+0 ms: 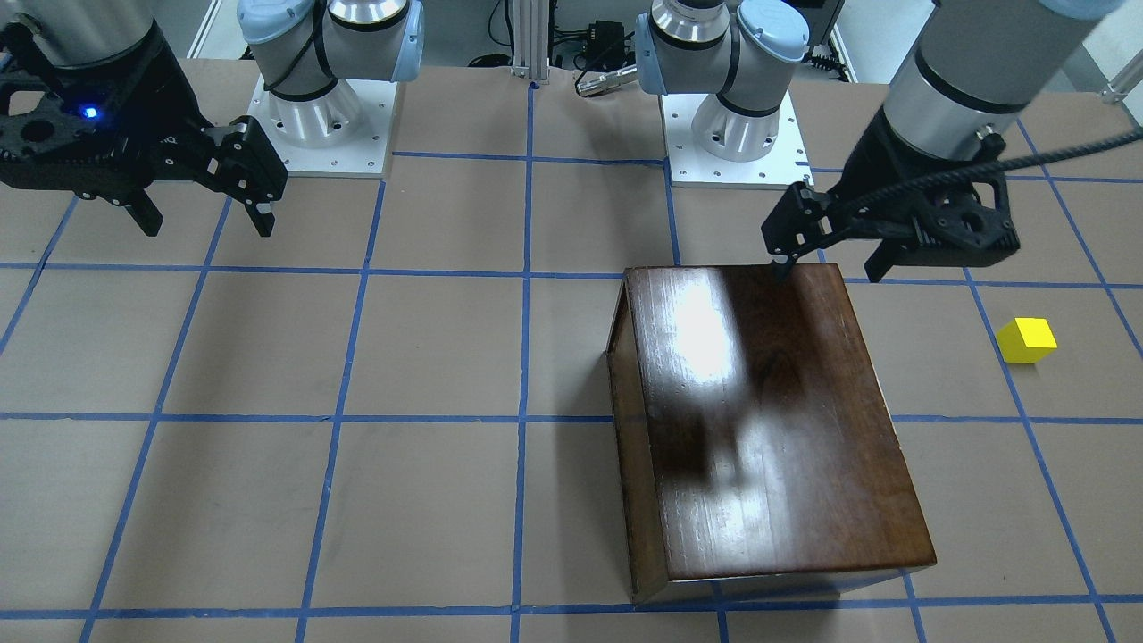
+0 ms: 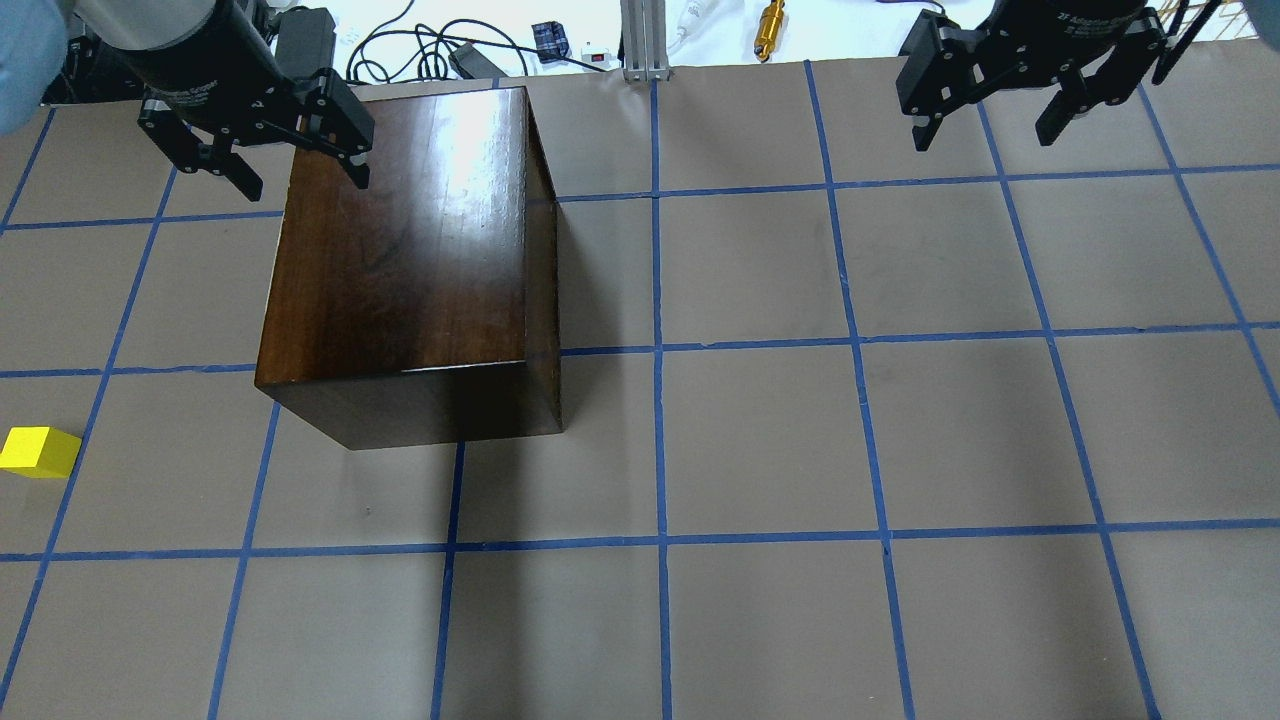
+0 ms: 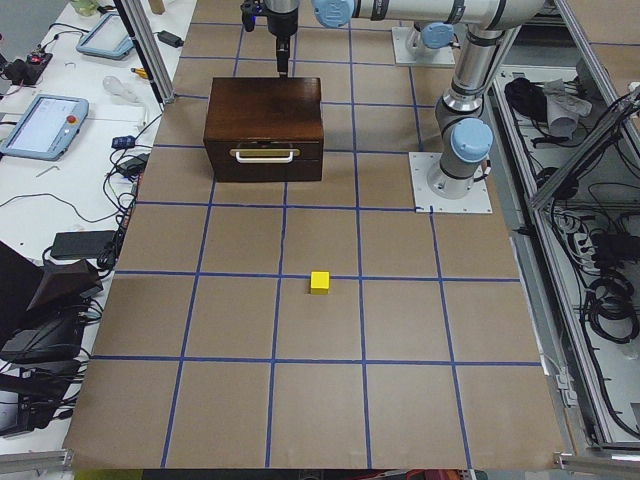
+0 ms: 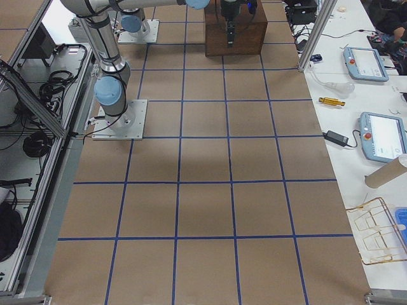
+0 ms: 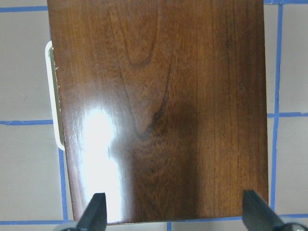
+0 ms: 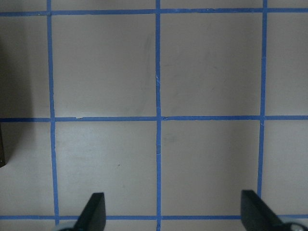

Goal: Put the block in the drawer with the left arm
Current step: 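Move the left gripper down beside the cabinet toward the white drawer handle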

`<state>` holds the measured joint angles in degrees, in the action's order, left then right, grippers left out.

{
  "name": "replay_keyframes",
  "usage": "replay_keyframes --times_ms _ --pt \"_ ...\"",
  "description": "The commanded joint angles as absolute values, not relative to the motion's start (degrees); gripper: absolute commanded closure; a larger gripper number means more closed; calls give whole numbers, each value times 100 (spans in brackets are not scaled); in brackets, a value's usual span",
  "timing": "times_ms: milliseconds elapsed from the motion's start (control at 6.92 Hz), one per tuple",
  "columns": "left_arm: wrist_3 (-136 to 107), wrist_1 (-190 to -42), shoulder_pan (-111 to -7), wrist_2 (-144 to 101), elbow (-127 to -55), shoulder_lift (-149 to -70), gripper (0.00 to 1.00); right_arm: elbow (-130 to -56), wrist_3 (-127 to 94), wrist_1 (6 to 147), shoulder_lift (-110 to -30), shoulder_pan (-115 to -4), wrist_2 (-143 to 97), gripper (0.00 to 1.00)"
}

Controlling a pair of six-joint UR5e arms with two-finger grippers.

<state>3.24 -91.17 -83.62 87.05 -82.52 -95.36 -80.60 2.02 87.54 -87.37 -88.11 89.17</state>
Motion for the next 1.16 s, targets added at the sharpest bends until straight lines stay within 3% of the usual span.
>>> replay_keyframes --times_ms 0,578,1012 --pt "938 -9193 -7668 8649 -8288 -9624 0 -8060 202 8754 -8736 -8815 8921 0" --pt "2195 -9141 -6638 8508 -8314 -10193 0 -8060 202 8754 -8736 -8807 8921 0" --pt "2600 -8878 -6504 8272 -8393 -10686 0 -8060 202 8754 -8745 -8815 8921 0"
